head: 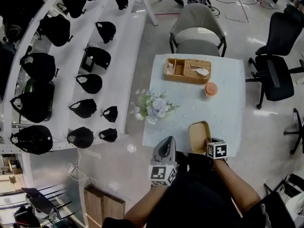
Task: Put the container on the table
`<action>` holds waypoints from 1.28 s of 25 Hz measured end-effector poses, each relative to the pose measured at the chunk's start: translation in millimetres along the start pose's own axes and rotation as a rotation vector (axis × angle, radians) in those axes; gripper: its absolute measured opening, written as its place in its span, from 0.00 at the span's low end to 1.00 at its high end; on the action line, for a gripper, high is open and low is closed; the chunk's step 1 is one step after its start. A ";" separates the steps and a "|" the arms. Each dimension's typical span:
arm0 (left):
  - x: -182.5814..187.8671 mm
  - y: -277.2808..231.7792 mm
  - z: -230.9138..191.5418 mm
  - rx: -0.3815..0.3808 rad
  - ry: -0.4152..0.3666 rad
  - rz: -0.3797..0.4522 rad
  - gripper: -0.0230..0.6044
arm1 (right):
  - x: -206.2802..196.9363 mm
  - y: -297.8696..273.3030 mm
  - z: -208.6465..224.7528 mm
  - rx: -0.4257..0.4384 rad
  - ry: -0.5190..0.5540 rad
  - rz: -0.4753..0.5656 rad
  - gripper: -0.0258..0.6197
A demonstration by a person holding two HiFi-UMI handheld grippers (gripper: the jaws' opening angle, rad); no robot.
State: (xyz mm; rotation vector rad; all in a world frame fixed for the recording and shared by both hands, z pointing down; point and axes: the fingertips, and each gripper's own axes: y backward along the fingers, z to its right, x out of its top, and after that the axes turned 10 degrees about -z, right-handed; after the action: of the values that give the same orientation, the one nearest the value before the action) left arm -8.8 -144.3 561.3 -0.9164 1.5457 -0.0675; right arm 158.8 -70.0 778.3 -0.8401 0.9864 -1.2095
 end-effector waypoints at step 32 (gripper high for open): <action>38.5 -127.4 5.1 -0.327 -0.032 -0.056 0.06 | 173.2 -109.8 35.0 -0.155 -0.247 -0.008 0.04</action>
State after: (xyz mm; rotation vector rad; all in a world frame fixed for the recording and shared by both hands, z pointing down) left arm 62.9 -250.6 597.0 -1.2120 1.5259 0.1638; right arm 164.9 -259.1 864.6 -1.0885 0.8822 -1.0162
